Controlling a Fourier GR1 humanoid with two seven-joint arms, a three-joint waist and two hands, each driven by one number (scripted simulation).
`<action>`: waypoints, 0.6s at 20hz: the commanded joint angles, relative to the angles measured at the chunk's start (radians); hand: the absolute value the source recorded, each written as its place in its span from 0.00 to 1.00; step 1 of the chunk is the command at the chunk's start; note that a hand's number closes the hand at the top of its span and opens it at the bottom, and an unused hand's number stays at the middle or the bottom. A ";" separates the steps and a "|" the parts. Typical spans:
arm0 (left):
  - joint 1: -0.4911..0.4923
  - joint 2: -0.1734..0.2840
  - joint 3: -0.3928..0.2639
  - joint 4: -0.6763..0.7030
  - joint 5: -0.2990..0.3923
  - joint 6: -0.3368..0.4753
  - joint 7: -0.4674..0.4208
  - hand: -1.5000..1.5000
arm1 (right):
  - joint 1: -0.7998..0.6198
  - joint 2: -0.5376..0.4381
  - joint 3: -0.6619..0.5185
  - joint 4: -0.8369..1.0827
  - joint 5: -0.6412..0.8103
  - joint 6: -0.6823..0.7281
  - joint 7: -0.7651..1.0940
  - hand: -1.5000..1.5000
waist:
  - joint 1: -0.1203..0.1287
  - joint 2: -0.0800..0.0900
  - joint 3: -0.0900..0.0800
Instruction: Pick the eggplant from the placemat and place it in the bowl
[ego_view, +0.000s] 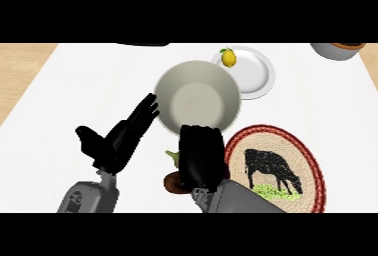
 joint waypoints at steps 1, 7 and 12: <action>0.008 0.004 0.009 0.011 0.014 -0.012 -0.002 0.50 | -0.150 0.015 0.028 -0.029 0.018 -0.048 0.268 1.00 | -0.002 -0.009 -0.003; -0.025 0.006 0.028 0.016 0.007 0.010 0.013 0.50 | -0.332 0.015 -0.039 -0.013 0.021 0.017 0.321 1.00 | -0.023 -0.017 -0.004; -0.032 -0.017 0.006 -0.002 -0.008 0.033 0.034 0.50 | -0.458 0.015 -0.109 0.067 -0.003 0.003 0.322 1.00 | -0.026 -0.011 -0.002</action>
